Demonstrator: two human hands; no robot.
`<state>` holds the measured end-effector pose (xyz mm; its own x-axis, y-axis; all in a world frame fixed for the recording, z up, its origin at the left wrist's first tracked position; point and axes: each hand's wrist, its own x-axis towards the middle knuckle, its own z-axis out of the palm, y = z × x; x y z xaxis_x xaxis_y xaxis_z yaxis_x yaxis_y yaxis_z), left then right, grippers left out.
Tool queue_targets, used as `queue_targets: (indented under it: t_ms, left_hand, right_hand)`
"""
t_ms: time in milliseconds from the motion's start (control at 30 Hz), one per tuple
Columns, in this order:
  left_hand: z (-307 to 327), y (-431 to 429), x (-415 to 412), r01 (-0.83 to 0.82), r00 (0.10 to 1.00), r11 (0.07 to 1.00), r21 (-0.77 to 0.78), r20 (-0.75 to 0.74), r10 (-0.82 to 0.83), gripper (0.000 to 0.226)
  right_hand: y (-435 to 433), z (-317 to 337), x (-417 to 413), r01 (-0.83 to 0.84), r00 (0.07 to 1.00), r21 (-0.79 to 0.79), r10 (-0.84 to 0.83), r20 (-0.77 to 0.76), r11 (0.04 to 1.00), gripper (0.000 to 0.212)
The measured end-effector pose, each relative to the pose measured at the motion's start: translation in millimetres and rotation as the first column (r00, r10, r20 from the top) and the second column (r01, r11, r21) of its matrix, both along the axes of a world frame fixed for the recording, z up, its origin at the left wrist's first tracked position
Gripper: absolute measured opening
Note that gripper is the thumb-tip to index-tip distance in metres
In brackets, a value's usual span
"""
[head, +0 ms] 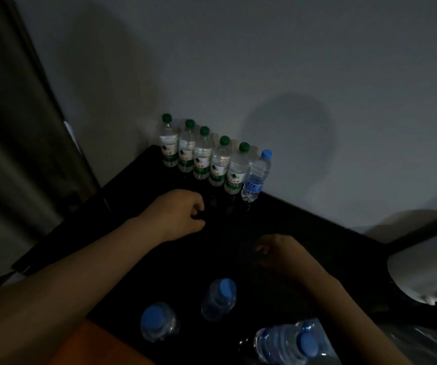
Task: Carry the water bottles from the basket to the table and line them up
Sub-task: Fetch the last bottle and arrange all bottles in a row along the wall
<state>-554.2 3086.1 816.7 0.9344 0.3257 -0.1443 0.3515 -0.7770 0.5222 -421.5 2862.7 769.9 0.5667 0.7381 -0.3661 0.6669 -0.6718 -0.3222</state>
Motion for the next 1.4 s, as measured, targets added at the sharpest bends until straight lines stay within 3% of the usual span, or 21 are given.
queue_targets:
  t_ms: [367, 700, 900, 1133, 1400]
  left_hand:
    - [-31, -22, -108, -0.093, 0.995, 0.992, -0.082, -0.042, 0.089, 0.034]
    - [-49, -45, -150, -0.146, 0.989, 0.982, -0.116, -0.030, 0.144, 0.043]
    - [-49, -53, -150, -0.165, 0.986, 0.973, -0.163, -0.030, 0.162, 0.044]
    - [-51, -63, -146, -0.197, 0.980, 0.972, -0.129, -0.068, 0.189, 0.034]
    - [-55, -70, -138, -0.251, 0.963, 0.966, -0.057, -0.112, 0.244, 0.029]
  right_hand:
    - [-17, 4, -73, 0.008, 0.997, 0.096, 0.000, -0.079, 0.995, 0.038]
    - [-34, -6, -100, 0.019, 0.999, 0.161, -0.011, -0.048, 0.987, 0.031]
    - [-12, -23, -87, 0.037, 0.999, 0.182, -0.035, -0.016, 0.983, 0.053]
    - [7, -39, -82, -0.064, 0.997, 0.234, 0.074, -0.033, 0.970, 0.025]
    - [11, -41, -85, 0.021, 0.998, 0.273, -0.002, -0.069, 0.962, 0.027]
